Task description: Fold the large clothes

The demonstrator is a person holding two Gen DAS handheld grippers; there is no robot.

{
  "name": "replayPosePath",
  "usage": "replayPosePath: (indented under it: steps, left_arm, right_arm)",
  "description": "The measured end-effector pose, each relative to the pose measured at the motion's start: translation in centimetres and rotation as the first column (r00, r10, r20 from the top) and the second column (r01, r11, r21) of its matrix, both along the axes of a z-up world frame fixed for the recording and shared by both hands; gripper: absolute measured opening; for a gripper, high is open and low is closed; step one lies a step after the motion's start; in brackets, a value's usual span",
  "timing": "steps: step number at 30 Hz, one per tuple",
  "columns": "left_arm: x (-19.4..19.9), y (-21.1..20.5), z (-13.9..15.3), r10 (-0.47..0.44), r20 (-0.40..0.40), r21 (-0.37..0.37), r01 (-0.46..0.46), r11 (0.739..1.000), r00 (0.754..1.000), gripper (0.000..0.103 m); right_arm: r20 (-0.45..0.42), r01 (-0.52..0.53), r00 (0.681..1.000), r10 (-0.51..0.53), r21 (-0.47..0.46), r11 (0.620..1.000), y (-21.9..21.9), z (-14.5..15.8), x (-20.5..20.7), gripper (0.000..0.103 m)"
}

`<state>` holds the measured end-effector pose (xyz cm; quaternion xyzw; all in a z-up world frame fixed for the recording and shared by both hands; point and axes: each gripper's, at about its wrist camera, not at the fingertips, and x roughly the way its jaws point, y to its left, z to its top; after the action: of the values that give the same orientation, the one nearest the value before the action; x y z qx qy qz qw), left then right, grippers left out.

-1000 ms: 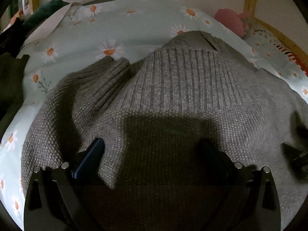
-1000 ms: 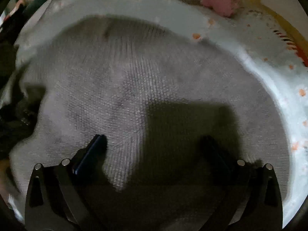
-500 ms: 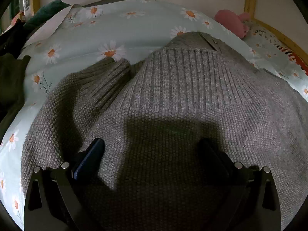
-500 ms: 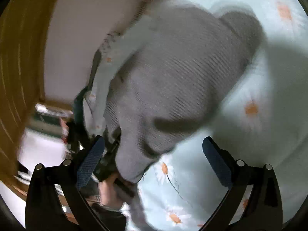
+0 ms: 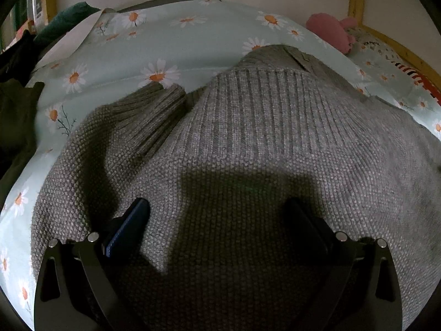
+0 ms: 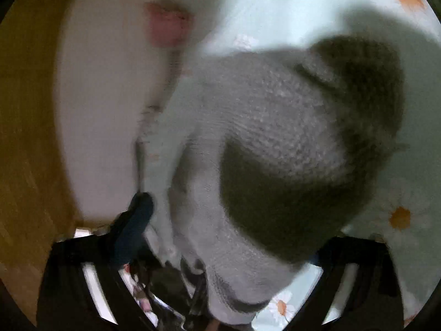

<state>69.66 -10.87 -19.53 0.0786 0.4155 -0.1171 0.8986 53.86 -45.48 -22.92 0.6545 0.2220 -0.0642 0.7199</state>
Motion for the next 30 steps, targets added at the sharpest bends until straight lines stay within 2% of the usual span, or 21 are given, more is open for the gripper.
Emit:
replayPosePath:
  steps: [2,4,5,6,8,9,11,12,14,17,18,19,20,21,22,23,26,27,28,30]
  left_arm:
    - [0.0,-0.1,0.0,0.001,0.005,0.004,-0.001,1.000,1.000,0.099]
    - [-0.1,-0.2,0.0,0.004,0.007,0.006,-0.004,1.000,1.000,0.099]
    - [-0.1,-0.3,0.0,0.006,0.008,0.009,-0.006,1.000,1.000,0.099]
    - [-0.2,-0.4,0.1,0.009,0.017,0.016,-0.010,1.000,1.000,0.099]
    - [-1.0,-0.5,0.3,0.037,0.055,0.041,-0.039,0.998,0.998,0.099]
    - [-1.4,-0.7,0.6,0.045,0.058,0.046,-0.047,0.998,0.997,0.098]
    - [-2.8,-0.9,1.9,0.038,0.035,0.012,-0.039,0.999,0.999,0.098]
    - [-4.5,-1.3,3.4,0.019,0.051,-0.050,-0.016,0.999,0.999,0.098]
    - [-7.9,-3.4,6.5,-0.008,0.124,-0.093,0.020,0.995,0.992,0.098]
    - [-10.9,-7.2,9.0,-0.047,0.200,-0.129,0.074,0.989,0.979,0.098]
    - [-11.0,-9.5,8.6,-0.077,0.196,-0.104,0.098,0.990,0.978,0.098]
    - [-10.5,-11.6,7.3,-0.104,0.154,-0.043,0.112,0.993,0.983,0.098]
    - [-9.0,-14.2,4.0,-0.121,0.037,0.060,0.119,0.991,0.992,0.098]
    - [-8.0,-15.1,1.3,-0.122,-0.062,0.093,0.128,0.987,0.991,0.098]
    - [-7.6,-14.9,-0.4,-0.114,-0.079,0.047,0.118,0.992,0.990,0.099]
    - [-7.7,-14.0,0.0,-0.093,-0.054,-0.001,0.093,0.996,0.994,0.099]
    - [-7.7,-13.7,0.8,-0.105,-0.092,0.023,0.107,0.994,0.990,0.099]
    - [-7.9,-13.6,1.4,-0.110,-0.116,0.030,0.114,0.993,0.987,0.099]
    - [-8.4,-13.1,2.9,-0.101,-0.108,0.040,0.106,0.994,0.989,0.099]
    - [-10.6,-11.8,6.2,-0.096,0.056,0.035,0.094,0.995,0.994,0.098]
  right_arm:
    - [-0.006,-0.033,0.999,0.033,-0.009,0.999,0.2,-0.3,0.9,0.076]
    - [-0.082,-0.089,0.992,0.096,0.082,0.993,-0.3,-2.9,3.0,0.076]
    - [-0.096,-0.117,0.987,0.126,0.092,0.989,-0.4,-3.6,4.2,0.075]
    - [-0.081,-0.141,0.986,0.146,0.067,0.988,-0.4,-3.0,5.0,0.063]
    - [-0.074,-0.137,0.987,0.141,0.054,0.989,-0.3,-2.1,5.5,0.030]
    - [-0.002,-0.114,0.993,0.115,0.098,0.989,-0.3,-1.8,4.7,0.027]
    - [0.039,-0.102,0.994,0.099,0.101,0.990,-0.3,-0.8,2.8,0.026]
    - [0.055,-0.091,0.995,0.087,0.092,0.992,-0.4,-0.3,1.5,0.026]
    - [0.060,-0.038,0.998,0.035,0.052,0.998,-1.0,0.3,-1.5,0.026]
    - [0.029,0.051,0.998,-0.051,0.008,0.999,-2.8,-0.3,-5.4,0.026]
    - [0.005,0.066,0.998,-0.066,0.010,0.998,-3.3,-0.9,-6.2,0.026]
    - [-0.020,0.090,0.996,-0.089,0.045,0.995,-4.1,-2.1,-7.1,0.026]
    - [-0.018,0.104,0.995,-0.103,0.082,0.991,-4.9,-2.9,-7.2,0.027]
    - [-0.010,0.115,0.993,-0.115,0.121,0.986,-5.2,-3.7,-7.4,0.029]
    - [-0.005,0.108,0.994,-0.108,0.136,0.985,-5.3,-3.9,-7.1,0.029]
    - [-0.004,0.087,0.996,-0.087,0.135,0.987,-5.2,-3.9,-6.5,0.033]
    - [-0.009,0.072,0.997,-0.072,0.095,0.993,-4.7,-3.2,-5.1,0.035]
    - [-0.004,0.076,0.997,-0.076,0.095,0.993,-4.8,-3.2,-4.9,0.035]
    - [0.002,0.076,0.997,-0.077,0.093,0.993,-5.4,-3.2,-5.1,0.035]
    - [0.005,0.071,0.997,-0.071,0.071,0.995,-4.8,-2.9,-4.7,0.036]
